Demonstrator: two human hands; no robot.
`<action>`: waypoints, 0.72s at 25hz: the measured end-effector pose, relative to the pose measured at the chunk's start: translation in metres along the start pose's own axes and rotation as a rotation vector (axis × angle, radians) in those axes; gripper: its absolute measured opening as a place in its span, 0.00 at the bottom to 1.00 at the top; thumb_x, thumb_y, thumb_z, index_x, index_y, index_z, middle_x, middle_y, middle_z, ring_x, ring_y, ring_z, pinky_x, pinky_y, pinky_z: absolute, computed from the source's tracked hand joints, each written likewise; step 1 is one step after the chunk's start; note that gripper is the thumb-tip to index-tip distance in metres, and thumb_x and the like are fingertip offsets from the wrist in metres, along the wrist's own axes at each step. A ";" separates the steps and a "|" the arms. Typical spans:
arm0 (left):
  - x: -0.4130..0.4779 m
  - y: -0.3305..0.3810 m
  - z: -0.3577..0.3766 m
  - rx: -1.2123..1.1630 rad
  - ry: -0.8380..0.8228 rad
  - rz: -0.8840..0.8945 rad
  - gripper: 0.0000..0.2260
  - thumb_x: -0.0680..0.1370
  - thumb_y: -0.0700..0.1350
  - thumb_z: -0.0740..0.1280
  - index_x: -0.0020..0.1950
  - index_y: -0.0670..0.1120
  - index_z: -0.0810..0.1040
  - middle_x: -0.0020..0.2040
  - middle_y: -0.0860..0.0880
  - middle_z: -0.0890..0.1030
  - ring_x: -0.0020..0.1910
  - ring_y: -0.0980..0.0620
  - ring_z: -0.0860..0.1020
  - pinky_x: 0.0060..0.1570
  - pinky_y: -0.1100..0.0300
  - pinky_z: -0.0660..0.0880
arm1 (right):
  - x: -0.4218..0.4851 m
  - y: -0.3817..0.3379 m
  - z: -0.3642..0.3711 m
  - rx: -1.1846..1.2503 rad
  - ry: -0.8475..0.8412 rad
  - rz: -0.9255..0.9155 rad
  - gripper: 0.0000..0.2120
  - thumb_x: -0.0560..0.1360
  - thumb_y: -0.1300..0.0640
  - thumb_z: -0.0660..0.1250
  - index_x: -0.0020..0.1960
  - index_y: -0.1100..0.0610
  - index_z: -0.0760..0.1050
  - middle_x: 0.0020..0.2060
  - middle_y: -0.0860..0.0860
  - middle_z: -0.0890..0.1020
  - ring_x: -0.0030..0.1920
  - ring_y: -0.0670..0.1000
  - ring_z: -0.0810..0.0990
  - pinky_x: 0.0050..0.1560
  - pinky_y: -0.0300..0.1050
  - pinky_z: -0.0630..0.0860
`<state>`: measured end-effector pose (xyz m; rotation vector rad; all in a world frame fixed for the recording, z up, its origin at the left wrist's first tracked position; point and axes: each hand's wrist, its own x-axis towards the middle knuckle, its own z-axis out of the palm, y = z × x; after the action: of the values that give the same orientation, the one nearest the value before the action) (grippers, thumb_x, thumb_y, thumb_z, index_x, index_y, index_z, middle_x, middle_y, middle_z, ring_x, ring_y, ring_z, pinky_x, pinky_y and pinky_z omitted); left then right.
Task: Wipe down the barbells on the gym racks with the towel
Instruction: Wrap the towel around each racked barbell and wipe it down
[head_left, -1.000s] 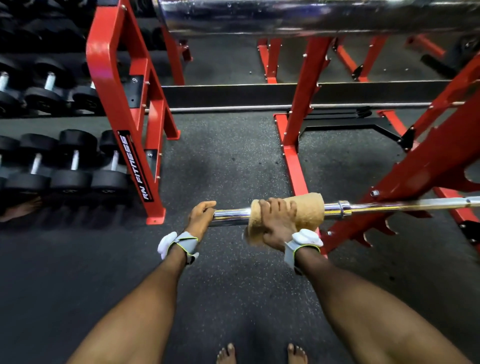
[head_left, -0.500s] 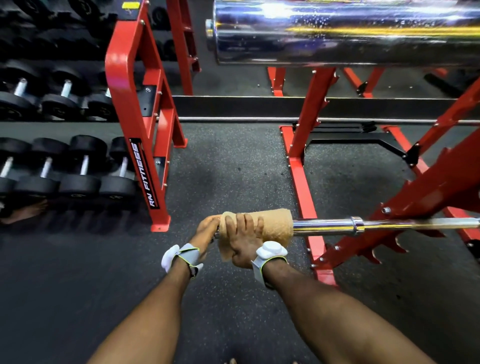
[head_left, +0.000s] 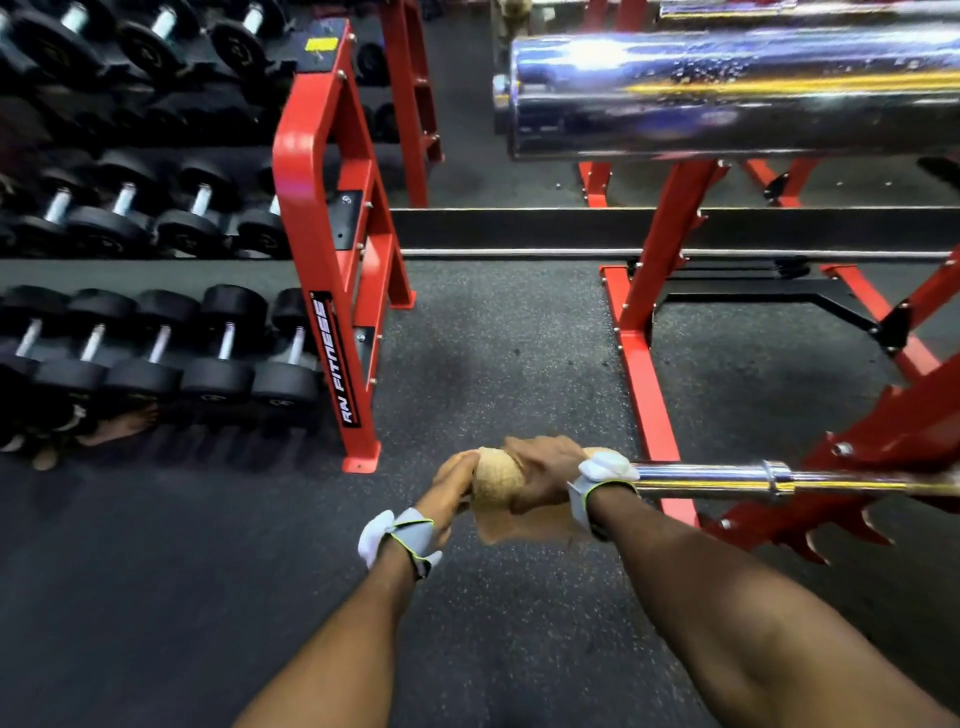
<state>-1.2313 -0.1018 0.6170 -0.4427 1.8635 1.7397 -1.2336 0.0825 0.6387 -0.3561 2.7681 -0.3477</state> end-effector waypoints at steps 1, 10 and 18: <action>0.001 -0.002 -0.005 0.045 -0.035 0.014 0.10 0.82 0.50 0.61 0.59 0.48 0.78 0.55 0.50 0.82 0.49 0.53 0.79 0.52 0.56 0.72 | -0.001 0.002 -0.001 0.033 0.007 -0.010 0.31 0.60 0.36 0.78 0.55 0.48 0.70 0.46 0.47 0.81 0.50 0.56 0.81 0.41 0.46 0.64; 0.005 -0.009 -0.011 0.038 -0.047 -0.054 0.14 0.81 0.55 0.61 0.63 0.51 0.75 0.53 0.52 0.81 0.48 0.55 0.79 0.44 0.57 0.68 | -0.053 0.018 0.018 -0.400 0.181 0.105 0.31 0.59 0.46 0.71 0.60 0.54 0.70 0.48 0.52 0.78 0.48 0.58 0.77 0.45 0.53 0.70; 0.008 -0.003 0.001 -0.022 -0.056 -0.069 0.17 0.81 0.58 0.60 0.64 0.51 0.78 0.59 0.50 0.81 0.58 0.50 0.79 0.64 0.50 0.74 | 0.019 -0.065 0.002 -0.181 -0.042 0.155 0.28 0.70 0.48 0.73 0.65 0.56 0.68 0.61 0.56 0.77 0.63 0.60 0.75 0.57 0.54 0.69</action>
<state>-1.2358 -0.1005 0.6101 -0.4571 1.7706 1.7113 -1.2373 0.0159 0.6498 -0.1869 2.7707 -0.0509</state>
